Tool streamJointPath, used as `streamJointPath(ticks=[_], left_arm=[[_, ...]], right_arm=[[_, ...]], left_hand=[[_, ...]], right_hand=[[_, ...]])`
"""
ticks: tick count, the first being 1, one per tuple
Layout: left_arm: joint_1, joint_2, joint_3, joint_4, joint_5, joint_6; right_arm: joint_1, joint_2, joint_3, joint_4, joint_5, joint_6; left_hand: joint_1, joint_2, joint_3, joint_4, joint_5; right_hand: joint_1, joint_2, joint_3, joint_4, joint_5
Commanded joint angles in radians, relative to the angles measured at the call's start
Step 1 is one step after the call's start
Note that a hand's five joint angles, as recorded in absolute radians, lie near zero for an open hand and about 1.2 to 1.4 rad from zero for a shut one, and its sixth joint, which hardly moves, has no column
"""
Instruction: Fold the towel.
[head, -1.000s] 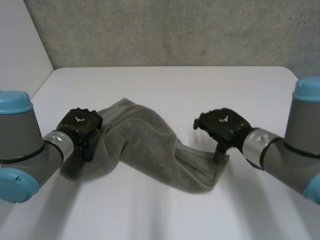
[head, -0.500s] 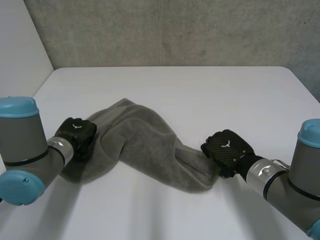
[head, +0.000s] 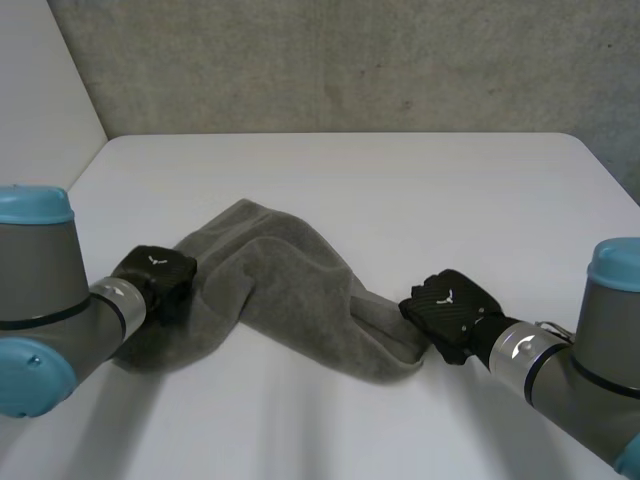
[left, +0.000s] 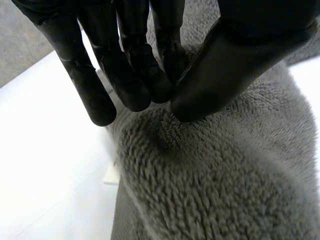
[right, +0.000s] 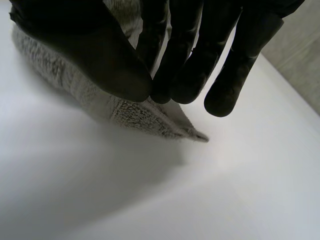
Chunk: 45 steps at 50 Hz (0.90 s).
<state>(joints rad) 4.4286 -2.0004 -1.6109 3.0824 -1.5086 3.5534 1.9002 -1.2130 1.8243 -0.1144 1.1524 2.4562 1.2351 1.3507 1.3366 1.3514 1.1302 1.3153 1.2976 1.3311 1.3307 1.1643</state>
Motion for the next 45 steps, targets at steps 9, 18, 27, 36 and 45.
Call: streamJointPath(ticks=[9,18,27,36,45], left_arm=[[-0.018,0.014,0.326,-0.050,0.031,-0.031],[-0.060,-0.034,0.621,-0.249,0.024,-0.197],[-0.040,0.072,0.455,-0.226,0.028,-0.245],[0.074,0.057,0.329,-0.149,0.030,-0.242],[0.086,0.023,0.258,-0.143,0.031,-0.242]], right_arm=[[0.016,0.019,-0.293,0.050,-0.040,0.013],[0.051,0.016,-0.502,0.073,0.076,0.098],[0.042,-0.066,-0.280,0.162,0.014,0.064],[-0.015,-0.183,-0.027,0.159,-0.091,-0.072],[-0.056,-0.158,0.067,0.144,-0.207,-0.097]], left_hand=[[0.161,0.046,0.060,0.045,0.092],[0.161,0.046,0.060,0.045,0.092],[0.161,0.046,0.060,0.045,0.092],[0.161,0.046,0.060,0.045,0.092],[0.161,0.046,0.060,0.045,0.092]], right_hand=[[0.081,0.099,0.065,0.066,0.057],[0.081,0.099,0.065,0.066,0.057],[-0.898,-0.880,-0.914,-0.913,-0.921],[-0.966,-0.948,-0.982,-0.982,-0.990],[-0.934,-0.916,-0.950,-0.949,-0.957]])
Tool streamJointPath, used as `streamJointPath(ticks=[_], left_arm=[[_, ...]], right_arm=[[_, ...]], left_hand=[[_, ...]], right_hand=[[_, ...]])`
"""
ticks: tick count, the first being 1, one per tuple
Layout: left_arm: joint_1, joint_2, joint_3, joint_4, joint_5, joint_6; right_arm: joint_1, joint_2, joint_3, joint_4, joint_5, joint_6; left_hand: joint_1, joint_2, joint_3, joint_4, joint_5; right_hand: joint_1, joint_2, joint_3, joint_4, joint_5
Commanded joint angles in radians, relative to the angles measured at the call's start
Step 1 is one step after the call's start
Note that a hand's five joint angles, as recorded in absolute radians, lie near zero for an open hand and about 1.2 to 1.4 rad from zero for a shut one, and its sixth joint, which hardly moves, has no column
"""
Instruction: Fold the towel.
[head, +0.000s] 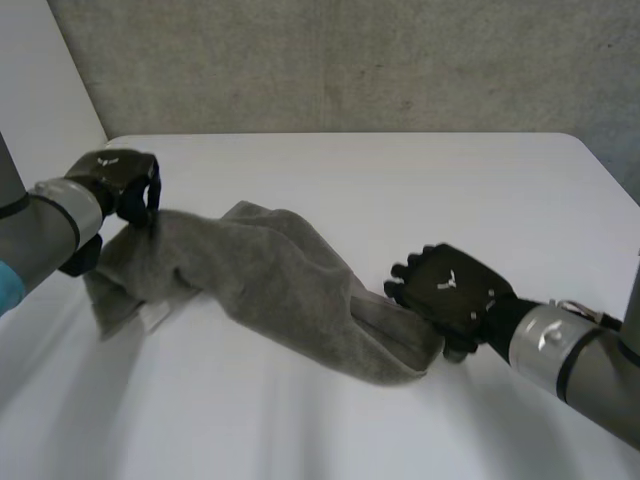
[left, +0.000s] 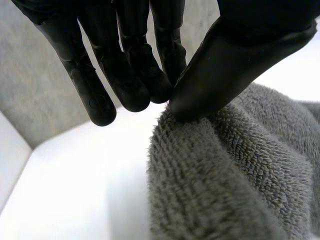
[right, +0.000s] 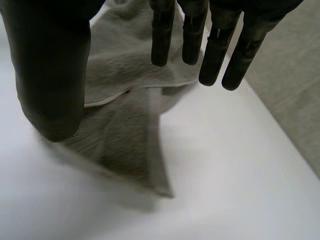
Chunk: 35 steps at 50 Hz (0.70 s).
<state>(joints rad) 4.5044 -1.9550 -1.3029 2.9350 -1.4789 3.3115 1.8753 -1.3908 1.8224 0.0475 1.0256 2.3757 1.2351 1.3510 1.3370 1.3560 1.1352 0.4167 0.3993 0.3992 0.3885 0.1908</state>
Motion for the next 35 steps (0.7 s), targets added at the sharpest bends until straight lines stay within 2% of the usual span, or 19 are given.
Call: streamJointPath(ticks=[1,10,19,21,22,24,25,26,35], left_arm=[[0.012,-0.021,-0.065,0.013,0.003,0.000],[0.012,-0.007,-0.134,0.055,0.026,0.000],[0.016,0.025,-0.164,0.055,0.031,0.002],[0.015,0.034,-0.173,0.056,0.045,0.003],[0.015,0.034,-0.173,0.056,0.045,0.003],[0.015,0.050,-0.186,0.056,0.075,0.013],[0.015,0.050,-0.187,0.056,0.075,0.013],[0.015,0.060,-0.199,0.056,0.091,0.019],[0.021,0.128,-0.259,0.055,0.131,0.063]], right_arm=[[-0.031,0.045,0.078,-0.035,-0.084,-0.018],[-0.033,0.163,0.074,-0.104,-0.084,-0.046],[-0.031,0.213,0.049,-0.112,-0.079,-0.049],[-0.033,0.213,0.048,-0.113,-0.072,-0.049],[-0.033,0.213,0.048,-0.113,-0.071,-0.049],[-0.034,0.210,0.048,-0.113,-0.071,-0.049],[-0.034,0.210,0.048,-0.113,-0.071,-0.049],[-0.034,0.208,0.048,-0.113,-0.071,-0.049],[-0.042,0.197,0.040,-0.098,-0.064,-0.038]], left_hand=[[0.161,0.045,0.059,0.040,0.087],[0.161,0.045,0.059,0.040,0.087],[0.161,0.045,0.059,0.040,0.087],[0.161,0.045,0.059,0.040,0.087],[0.161,0.045,0.059,0.040,0.087],[0.161,0.045,0.059,0.040,0.087],[0.161,0.045,0.059,0.040,0.087],[0.161,0.045,0.059,0.040,0.087],[0.161,0.045,0.059,0.040,0.087]], right_hand=[[-0.024,-0.006,-0.006,0.005,0.028],[0.091,0.108,0.108,0.119,0.142],[0.261,0.279,0.279,0.290,0.313],[0.469,0.486,0.486,0.497,0.520],[0.470,0.487,0.487,0.498,0.521],[0.806,0.823,0.823,0.834,0.857],[0.807,0.825,0.825,0.836,0.859],[0.978,0.995,0.995,1.006,1.029],[0.980,0.997,0.997,1.008,1.031]])
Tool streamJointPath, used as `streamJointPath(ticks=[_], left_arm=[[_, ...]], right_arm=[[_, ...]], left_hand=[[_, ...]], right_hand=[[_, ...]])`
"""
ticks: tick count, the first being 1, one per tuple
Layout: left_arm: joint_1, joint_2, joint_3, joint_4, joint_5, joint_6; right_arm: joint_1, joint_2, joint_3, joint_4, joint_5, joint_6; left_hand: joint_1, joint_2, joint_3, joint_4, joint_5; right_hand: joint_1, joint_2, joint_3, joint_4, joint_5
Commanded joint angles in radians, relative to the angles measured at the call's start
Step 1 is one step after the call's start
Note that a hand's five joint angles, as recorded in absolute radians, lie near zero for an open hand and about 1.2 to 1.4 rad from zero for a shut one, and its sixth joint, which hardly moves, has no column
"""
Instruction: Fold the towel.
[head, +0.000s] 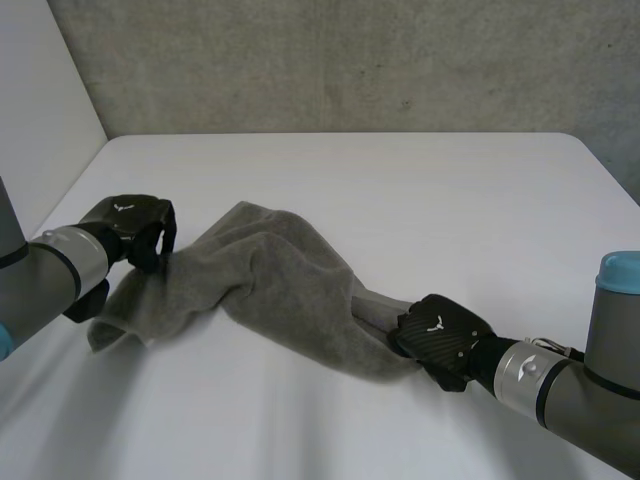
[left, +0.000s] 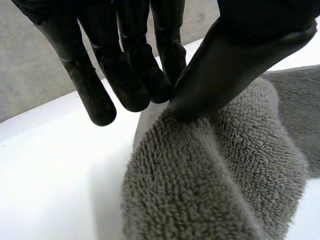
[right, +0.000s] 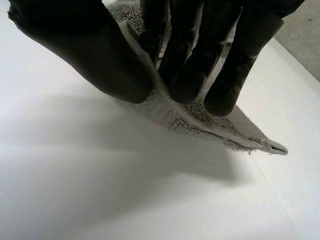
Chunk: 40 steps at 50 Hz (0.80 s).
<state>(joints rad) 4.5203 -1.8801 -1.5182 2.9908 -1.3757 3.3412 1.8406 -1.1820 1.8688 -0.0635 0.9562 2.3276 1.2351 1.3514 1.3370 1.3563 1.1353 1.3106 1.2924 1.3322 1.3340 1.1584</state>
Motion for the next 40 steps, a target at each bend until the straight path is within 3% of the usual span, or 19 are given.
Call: streamJointPath(ticks=[1,6,8,13,18,22,28,36,40], left_arm=[[0.010,0.079,-0.051,-0.001,0.029,0.041],[0.049,0.174,-0.050,-0.013,0.043,0.053],[0.082,0.251,-0.021,-0.039,0.084,0.049],[0.102,0.340,0.074,-0.120,0.153,0.035],[0.102,0.380,0.177,-0.196,0.172,0.024],[0.103,0.381,0.214,-0.210,0.168,0.015],[0.105,0.306,0.207,-0.207,0.165,0.006],[0.088,0.055,0.236,-0.210,0.162,0.009],[0.062,-0.097,0.373,-0.208,0.156,0.003]], right_arm=[[-0.014,-0.019,-0.017,0.027,0.006,0.019],[-0.032,-0.159,-0.082,0.145,-0.008,0.079],[-0.043,-0.273,-0.163,0.217,-0.020,0.177],[-0.057,-0.382,-0.322,0.238,-0.005,0.310],[-0.079,-0.430,-0.466,0.313,0.012,0.364],[-0.096,-0.397,-0.534,0.387,0.045,0.360],[-0.075,-0.237,-0.628,0.475,0.141,0.317],[-0.017,-0.022,-0.727,0.493,0.259,0.207],[0.034,0.103,-0.876,0.487,0.357,0.171]], left_hand=[[0.161,0.045,0.059,0.040,0.086],[0.161,0.045,0.059,0.040,0.086],[0.161,0.045,0.059,0.040,0.086],[0.161,0.045,0.059,0.040,0.086],[0.161,0.045,0.059,0.040,0.086],[0.161,0.045,0.059,0.040,0.086],[0.161,0.045,0.059,0.040,0.086],[0.161,0.045,0.059,0.040,0.086],[0.161,0.045,0.059,0.040,0.086]], right_hand=[[0.086,0.104,0.064,0.062,0.063],[0.086,0.104,0.064,0.062,0.063],[0.086,0.104,0.064,0.062,0.063],[0.086,0.104,0.064,0.062,0.063],[0.086,0.104,0.064,0.062,0.063],[0.086,0.104,0.064,0.062,0.063],[0.086,0.104,0.064,0.062,0.063],[0.086,0.104,0.064,0.062,0.063],[0.086,0.104,0.064,0.062,0.063]])
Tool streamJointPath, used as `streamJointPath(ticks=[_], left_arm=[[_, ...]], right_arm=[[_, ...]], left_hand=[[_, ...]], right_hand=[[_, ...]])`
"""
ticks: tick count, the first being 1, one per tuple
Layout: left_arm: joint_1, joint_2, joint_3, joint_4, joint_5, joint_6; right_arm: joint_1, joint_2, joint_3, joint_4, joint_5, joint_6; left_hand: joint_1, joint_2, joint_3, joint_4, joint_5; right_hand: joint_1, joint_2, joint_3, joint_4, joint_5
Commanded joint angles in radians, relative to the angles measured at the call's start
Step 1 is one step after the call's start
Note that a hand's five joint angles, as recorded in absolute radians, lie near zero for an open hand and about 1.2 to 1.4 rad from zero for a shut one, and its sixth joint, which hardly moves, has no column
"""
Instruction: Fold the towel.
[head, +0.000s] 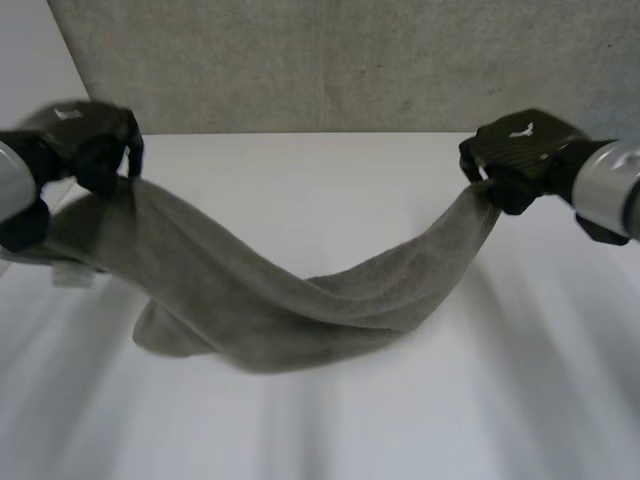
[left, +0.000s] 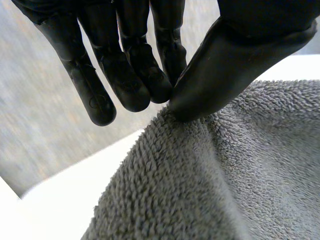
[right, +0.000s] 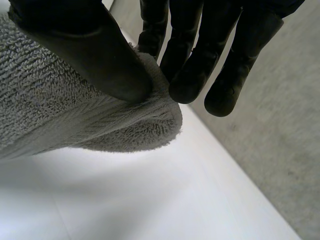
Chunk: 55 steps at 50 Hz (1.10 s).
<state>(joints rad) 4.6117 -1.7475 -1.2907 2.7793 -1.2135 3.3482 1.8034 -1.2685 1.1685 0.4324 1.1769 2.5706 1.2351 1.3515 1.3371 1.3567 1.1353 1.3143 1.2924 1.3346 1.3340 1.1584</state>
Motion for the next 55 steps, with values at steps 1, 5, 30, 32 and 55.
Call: streamJointPath(ticks=[1,5,30,32,55], left_arm=[[-0.030,-0.230,0.146,0.003,-0.006,-0.004],[-0.095,-0.335,0.408,0.002,-0.105,-0.033],[-0.080,-0.179,0.100,0.104,-0.080,-0.251],[-0.067,-0.187,0.018,0.127,-0.077,-0.228],[-0.001,0.115,-0.516,0.126,-0.022,-0.009]], right_arm=[[0.071,0.190,-0.176,-0.009,0.136,-0.072],[0.111,0.279,-0.436,-0.011,0.225,-0.063],[0.126,0.265,-0.465,0.267,0.083,0.018],[0.126,0.268,-0.387,0.272,0.084,-0.025],[0.013,0.025,0.115,0.180,0.053,-0.167]], left_hand=[[0.161,0.045,0.059,0.040,0.086],[0.161,0.045,0.059,0.040,0.086],[0.161,0.045,0.059,0.040,0.086],[0.161,0.045,0.059,0.040,0.086],[0.161,0.045,0.059,0.040,0.086]], right_hand=[[0.082,0.104,0.062,0.062,0.063],[0.082,0.104,0.062,0.062,0.063],[0.082,0.104,0.062,0.062,0.063],[0.082,0.104,0.062,0.062,0.063],[0.082,0.104,0.062,0.062,0.063]])
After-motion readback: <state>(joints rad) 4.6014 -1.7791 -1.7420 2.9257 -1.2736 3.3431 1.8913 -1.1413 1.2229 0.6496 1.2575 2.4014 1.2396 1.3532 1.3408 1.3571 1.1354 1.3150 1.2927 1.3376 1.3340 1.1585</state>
